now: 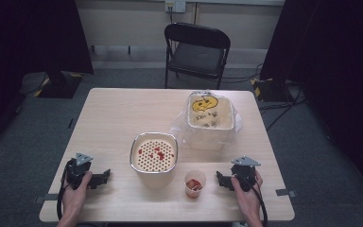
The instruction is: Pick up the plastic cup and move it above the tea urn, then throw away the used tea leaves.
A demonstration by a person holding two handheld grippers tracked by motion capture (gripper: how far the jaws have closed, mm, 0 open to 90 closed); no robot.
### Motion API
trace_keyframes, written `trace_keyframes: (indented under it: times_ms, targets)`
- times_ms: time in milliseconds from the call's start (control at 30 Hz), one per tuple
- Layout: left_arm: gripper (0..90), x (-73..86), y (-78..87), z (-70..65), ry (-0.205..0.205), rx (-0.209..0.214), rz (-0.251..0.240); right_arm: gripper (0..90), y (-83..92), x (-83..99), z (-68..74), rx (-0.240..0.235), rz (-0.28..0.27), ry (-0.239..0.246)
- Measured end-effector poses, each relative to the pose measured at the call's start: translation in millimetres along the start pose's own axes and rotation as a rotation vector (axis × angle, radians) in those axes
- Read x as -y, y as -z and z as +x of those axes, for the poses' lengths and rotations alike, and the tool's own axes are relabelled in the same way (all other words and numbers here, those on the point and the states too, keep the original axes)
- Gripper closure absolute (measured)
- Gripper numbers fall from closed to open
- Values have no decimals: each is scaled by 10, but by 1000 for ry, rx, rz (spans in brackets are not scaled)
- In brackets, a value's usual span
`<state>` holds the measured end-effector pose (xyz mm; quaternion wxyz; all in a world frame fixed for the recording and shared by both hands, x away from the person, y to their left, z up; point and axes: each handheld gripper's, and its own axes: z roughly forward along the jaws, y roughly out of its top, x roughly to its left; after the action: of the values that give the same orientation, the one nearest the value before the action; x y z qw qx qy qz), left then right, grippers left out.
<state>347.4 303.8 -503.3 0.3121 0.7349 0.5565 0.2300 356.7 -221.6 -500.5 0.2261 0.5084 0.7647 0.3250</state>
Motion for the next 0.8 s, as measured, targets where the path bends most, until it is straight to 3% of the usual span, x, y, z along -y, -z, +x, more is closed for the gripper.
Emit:
trace_keyframes:
  times_ms: [233,367,467,633,800]
  targets:
    - [0,0,0,0,0,0,0,80,1,-1,8,6,1,-5]
    - [0,0,0,0,0,0,0,141,26,-15,15,-9,8,-3]
    - [0,0,0,0,0,0,0,141,51,-26,43,-48,16,19]
    - [0,0,0,0,0,0,0,149,99,7,110,-71,24,28]
    - [0,0,0,0,0,0,0,186,205,9,186,-123,-3,39]
